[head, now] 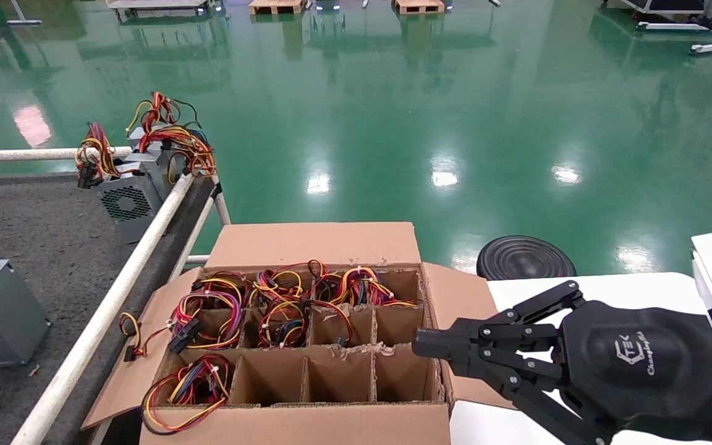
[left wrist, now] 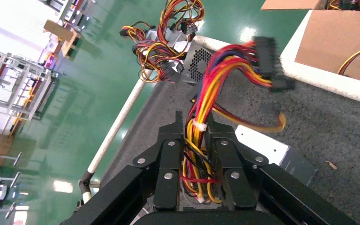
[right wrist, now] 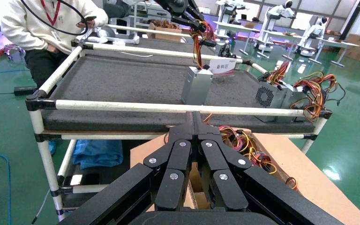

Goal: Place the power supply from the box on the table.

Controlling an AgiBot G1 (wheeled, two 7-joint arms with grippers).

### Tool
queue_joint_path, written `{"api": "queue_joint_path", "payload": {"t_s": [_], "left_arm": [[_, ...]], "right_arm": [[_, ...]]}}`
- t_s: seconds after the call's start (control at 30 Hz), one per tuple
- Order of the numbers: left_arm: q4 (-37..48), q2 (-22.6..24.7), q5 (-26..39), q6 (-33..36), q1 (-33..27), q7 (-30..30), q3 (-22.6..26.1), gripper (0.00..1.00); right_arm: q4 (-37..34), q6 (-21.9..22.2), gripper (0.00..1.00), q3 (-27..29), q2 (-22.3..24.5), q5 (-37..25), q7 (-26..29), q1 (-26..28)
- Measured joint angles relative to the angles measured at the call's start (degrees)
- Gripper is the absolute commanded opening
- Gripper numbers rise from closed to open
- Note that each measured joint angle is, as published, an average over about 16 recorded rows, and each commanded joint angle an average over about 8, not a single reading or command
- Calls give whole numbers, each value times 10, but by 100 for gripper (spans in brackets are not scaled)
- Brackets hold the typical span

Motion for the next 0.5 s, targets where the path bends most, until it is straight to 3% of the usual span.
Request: {"api": "queue_joint_path", "payload": {"t_s": [0.5], "left_arm": [[-14, -2, -1, 3, 11, -17, 1, 100]], "right_arm": [[0, 0, 0, 0, 0, 0, 0, 0]]}}
